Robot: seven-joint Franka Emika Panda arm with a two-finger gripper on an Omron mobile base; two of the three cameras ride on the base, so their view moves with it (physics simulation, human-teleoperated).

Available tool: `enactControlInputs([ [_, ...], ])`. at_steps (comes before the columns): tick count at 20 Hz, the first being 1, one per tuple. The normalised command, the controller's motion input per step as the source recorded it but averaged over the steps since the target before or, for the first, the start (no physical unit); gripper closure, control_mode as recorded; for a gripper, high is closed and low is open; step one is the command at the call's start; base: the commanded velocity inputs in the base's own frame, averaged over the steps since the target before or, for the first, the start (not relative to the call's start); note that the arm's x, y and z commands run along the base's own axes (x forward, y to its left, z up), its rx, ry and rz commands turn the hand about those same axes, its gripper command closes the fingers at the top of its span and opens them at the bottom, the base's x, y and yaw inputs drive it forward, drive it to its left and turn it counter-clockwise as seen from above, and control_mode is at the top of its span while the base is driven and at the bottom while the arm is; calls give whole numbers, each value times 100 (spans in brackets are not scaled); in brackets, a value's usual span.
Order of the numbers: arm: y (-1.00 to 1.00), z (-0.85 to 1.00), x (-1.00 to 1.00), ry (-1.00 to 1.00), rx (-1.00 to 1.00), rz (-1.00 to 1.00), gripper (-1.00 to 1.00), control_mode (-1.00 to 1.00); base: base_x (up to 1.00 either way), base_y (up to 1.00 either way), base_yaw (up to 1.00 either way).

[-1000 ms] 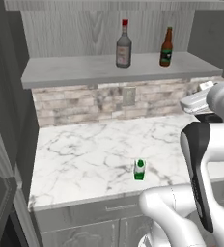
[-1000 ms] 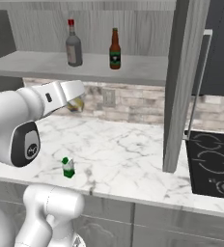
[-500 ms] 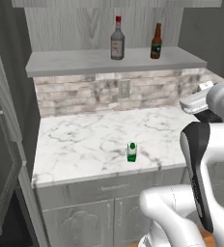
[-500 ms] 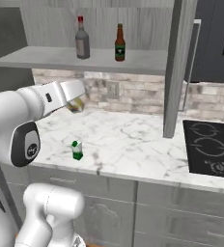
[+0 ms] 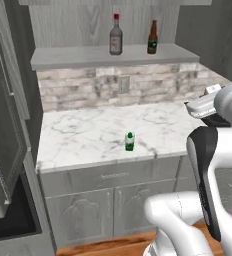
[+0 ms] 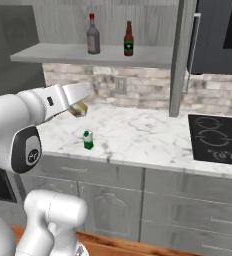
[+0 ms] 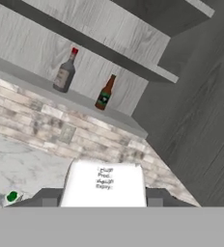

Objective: Sort all alcoholic drinks to one cabinet, and non-alcoholic drinks to the other.

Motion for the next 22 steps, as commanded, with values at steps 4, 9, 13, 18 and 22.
enactControlInputs([
  [4, 0, 0, 0, 0, 0, 0, 100, 100, -51, 0, 0],
  [9, 0, 0, 0, 0, 0, 0, 100, 100, -49, -10, 0],
  [13, 0, 0, 0, 0, 0, 0, 100, 100, -42, -23, 0],
  [18, 0, 0, 0, 0, 0, 0, 100, 100, -32, -29, 3],
  [22, 0, 0, 0, 0, 0, 0, 100, 100, -20, -33, 6],
])
